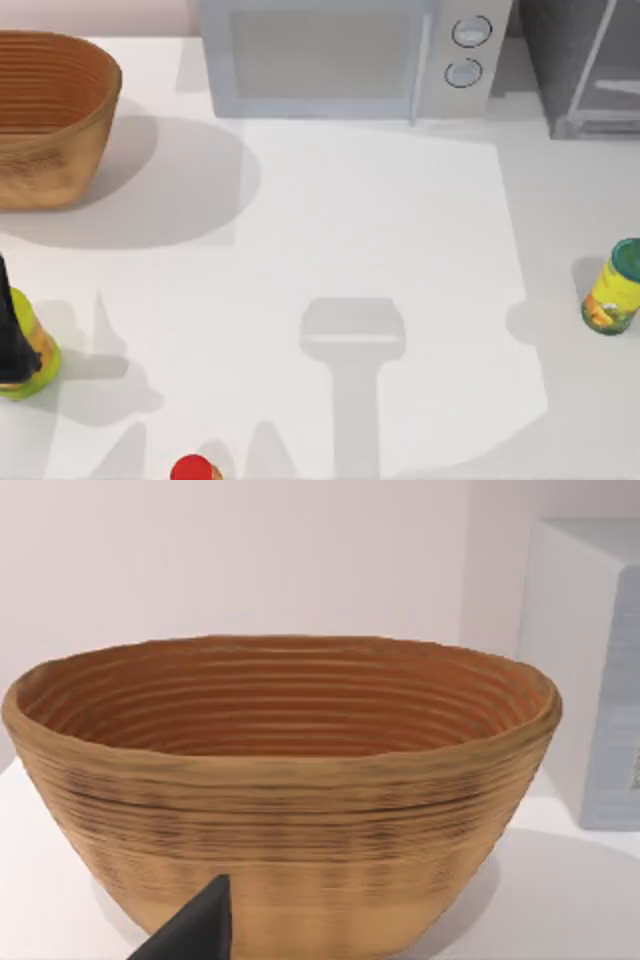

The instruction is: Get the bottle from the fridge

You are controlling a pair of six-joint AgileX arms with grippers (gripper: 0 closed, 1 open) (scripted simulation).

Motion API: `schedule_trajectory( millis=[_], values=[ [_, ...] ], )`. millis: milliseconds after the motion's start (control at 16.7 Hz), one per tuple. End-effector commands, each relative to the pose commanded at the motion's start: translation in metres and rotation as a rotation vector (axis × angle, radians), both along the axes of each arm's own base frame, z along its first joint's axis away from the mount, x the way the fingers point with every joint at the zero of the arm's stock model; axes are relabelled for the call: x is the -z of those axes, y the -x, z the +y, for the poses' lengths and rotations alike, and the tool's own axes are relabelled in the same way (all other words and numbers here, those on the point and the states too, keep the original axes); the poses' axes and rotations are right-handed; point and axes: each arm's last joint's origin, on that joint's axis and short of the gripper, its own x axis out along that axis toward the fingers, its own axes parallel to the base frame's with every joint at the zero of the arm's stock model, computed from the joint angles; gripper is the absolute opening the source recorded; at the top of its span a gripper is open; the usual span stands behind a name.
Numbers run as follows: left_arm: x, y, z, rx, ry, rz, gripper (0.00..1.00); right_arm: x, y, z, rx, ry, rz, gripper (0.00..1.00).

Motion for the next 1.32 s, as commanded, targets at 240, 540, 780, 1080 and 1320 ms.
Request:
schedule_trajectory(
  millis=[240,540,780,1080,1320],
  values=[
    [0.000,0.000,0.000,0.000,0.000,0.000,1.00,-0.006,-0.030,0.007,0.004,-0.007,0.018,1.00],
    [0.000,0.000,0.000,0.000,0.000,0.000,1.00,-0.008,-0.031,0.006,0.006,-0.006,0.015,1.00],
    [0.000,0.000,0.000,0.000,0.000,0.000,1.00,-0.005,-0.055,0.006,0.004,-0.008,0.021,1.00],
    [0.000,0.000,0.000,0.000,0.000,0.000,1.00,-0.006,-0.090,0.007,0.004,-0.006,0.018,1.00],
    [0.000,0.000,0.000,0.000,0.000,0.000,1.00,-0.006,-0.091,0.007,0.004,-0.007,0.019,1.00]
  ],
)
